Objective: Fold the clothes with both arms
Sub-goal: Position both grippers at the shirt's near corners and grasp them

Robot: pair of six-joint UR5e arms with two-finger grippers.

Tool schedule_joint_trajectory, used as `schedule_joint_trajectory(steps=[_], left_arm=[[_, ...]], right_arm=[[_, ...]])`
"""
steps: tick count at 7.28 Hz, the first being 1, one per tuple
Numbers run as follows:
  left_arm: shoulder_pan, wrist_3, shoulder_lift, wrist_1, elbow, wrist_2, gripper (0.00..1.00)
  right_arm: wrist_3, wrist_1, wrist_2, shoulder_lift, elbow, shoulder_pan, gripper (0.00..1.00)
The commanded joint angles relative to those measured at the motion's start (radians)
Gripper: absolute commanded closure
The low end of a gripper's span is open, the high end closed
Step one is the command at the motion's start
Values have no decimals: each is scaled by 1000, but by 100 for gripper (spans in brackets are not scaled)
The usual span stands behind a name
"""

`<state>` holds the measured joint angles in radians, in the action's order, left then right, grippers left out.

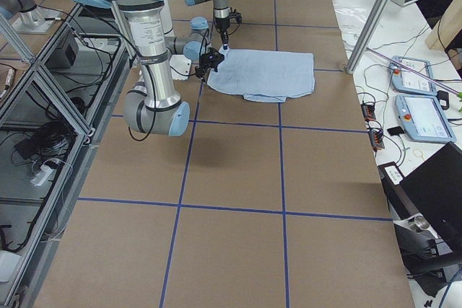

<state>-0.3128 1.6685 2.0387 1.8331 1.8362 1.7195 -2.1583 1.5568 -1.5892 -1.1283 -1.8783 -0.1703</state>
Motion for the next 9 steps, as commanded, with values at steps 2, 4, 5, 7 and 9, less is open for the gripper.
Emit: schedule_joint_trajectory(steps=[2, 4, 5, 7, 9], left_arm=[[1, -1, 0, 2, -3, 0, 100], [1, -1, 0, 2, -5, 0, 100], [1, -1, -2, 2, -6, 0, 100], [1, -3, -2, 3, -11, 0, 100], [0, -3, -2, 3, -15, 0, 100]], right_arm=[[0, 2, -2, -1, 16, 0, 2], [0, 2, -3, -1, 15, 0, 6], [0, 2, -5, 1, 11, -2, 19], [0, 2, -8, 1, 7, -3, 73], [0, 2, -8, 1, 7, -3, 90]])
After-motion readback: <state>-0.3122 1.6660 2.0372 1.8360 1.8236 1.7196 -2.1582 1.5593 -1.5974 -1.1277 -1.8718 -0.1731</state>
